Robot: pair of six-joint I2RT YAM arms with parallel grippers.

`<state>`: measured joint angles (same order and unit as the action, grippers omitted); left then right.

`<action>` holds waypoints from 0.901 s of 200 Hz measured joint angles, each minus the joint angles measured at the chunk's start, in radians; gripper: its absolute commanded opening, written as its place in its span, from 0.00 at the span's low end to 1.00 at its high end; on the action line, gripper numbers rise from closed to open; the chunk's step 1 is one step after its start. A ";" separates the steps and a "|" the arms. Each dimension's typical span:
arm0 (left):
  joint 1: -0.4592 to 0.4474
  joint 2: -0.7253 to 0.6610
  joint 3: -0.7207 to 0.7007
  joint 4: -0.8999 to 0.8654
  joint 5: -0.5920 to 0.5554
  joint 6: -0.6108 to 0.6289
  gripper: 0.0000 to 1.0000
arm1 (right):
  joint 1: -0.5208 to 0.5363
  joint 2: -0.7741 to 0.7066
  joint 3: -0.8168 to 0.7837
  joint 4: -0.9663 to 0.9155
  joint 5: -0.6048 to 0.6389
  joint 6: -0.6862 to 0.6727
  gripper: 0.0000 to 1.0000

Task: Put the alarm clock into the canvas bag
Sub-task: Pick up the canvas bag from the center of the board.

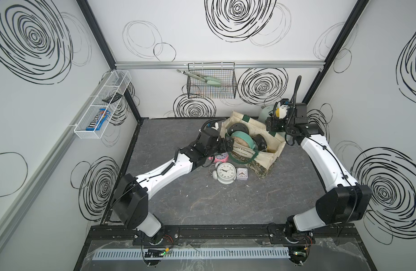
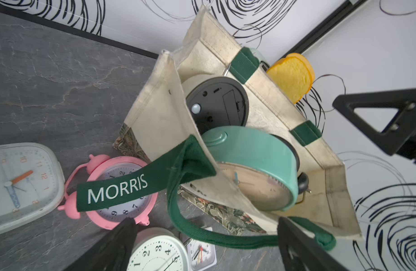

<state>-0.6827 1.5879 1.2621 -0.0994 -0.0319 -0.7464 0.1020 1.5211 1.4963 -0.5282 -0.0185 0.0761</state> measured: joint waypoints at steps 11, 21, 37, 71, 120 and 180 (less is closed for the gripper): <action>0.001 0.028 0.037 -0.027 -0.014 -0.022 0.92 | -0.006 0.023 0.000 0.000 -0.005 -0.005 0.90; 0.003 0.054 0.073 -0.049 -0.023 -0.042 0.86 | -0.008 0.040 0.000 0.000 -0.020 -0.010 0.90; 0.008 0.090 0.124 -0.085 -0.042 -0.080 0.81 | -0.010 0.066 0.002 0.000 -0.049 -0.013 0.89; 0.025 0.175 0.234 -0.157 -0.079 -0.135 0.77 | -0.010 0.114 0.003 0.000 -0.082 -0.017 0.88; 0.042 0.299 0.344 -0.233 -0.103 -0.163 0.59 | -0.010 0.181 0.045 -0.011 -0.117 -0.042 0.75; 0.047 0.308 0.345 -0.189 -0.016 -0.110 0.00 | -0.013 0.216 0.097 -0.047 -0.253 -0.064 0.18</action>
<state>-0.6357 1.8961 1.6070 -0.2882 -0.0479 -0.8566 0.0891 1.7367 1.5932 -0.5747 -0.2714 0.0120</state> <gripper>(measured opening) 0.072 0.293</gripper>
